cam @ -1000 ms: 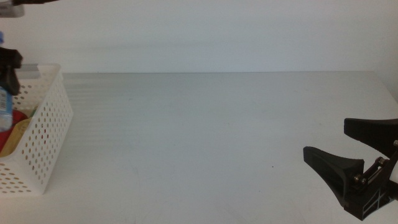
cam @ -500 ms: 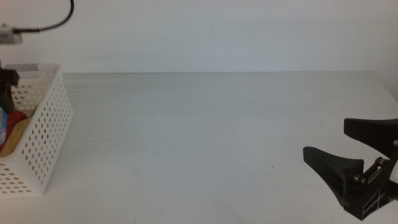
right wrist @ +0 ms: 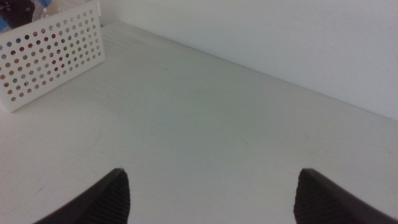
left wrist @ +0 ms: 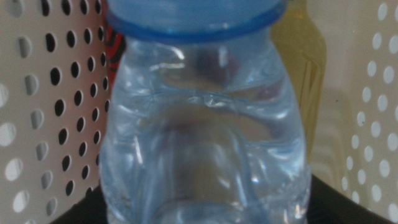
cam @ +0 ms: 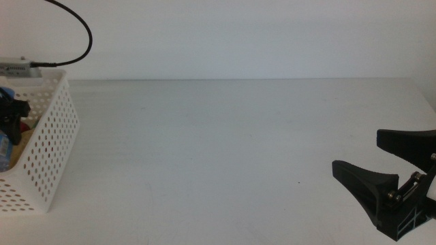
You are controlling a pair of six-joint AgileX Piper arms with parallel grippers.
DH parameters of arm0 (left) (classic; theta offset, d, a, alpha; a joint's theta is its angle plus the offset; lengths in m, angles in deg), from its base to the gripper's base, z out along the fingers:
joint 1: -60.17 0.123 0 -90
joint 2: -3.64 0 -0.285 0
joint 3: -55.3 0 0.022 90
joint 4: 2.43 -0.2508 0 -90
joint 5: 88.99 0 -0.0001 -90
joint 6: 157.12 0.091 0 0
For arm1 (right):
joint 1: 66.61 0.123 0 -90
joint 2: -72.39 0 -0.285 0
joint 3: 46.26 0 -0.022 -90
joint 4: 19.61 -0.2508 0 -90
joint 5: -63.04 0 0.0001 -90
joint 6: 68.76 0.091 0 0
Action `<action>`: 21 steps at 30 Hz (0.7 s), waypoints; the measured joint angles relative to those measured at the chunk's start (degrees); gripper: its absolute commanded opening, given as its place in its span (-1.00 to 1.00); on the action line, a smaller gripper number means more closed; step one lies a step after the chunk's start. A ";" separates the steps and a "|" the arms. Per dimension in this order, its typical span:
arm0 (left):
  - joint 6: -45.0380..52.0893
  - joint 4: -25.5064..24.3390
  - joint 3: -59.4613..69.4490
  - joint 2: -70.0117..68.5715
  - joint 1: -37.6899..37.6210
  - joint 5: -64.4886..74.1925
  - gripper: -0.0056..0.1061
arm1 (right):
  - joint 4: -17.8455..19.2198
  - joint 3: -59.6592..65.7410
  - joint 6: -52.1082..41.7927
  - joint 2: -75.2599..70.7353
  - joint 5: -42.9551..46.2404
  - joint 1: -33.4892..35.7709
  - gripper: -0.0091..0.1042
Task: Use arms to grab the bottles and put them into the dustbin to the left of the table.
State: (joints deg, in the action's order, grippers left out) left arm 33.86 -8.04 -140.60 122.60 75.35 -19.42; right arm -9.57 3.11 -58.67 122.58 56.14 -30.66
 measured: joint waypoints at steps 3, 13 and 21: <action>1.49 0.34 0.00 0.08 0.00 0.00 -0.40 | 0.00 0.00 0.00 0.00 0.00 0.00 0.56; 4.34 1.45 -0.20 -0.13 0.00 0.41 0.72 | 0.00 0.00 0.00 0.00 0.00 0.00 0.56; 4.59 1.39 -2.12 -3.99 -1.09 0.57 0.72 | 0.00 0.00 0.00 0.00 0.00 0.00 0.56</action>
State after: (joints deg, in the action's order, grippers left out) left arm 38.45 -6.65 -142.72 118.62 74.27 -18.85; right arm -9.57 3.11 -58.67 122.58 56.14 -30.66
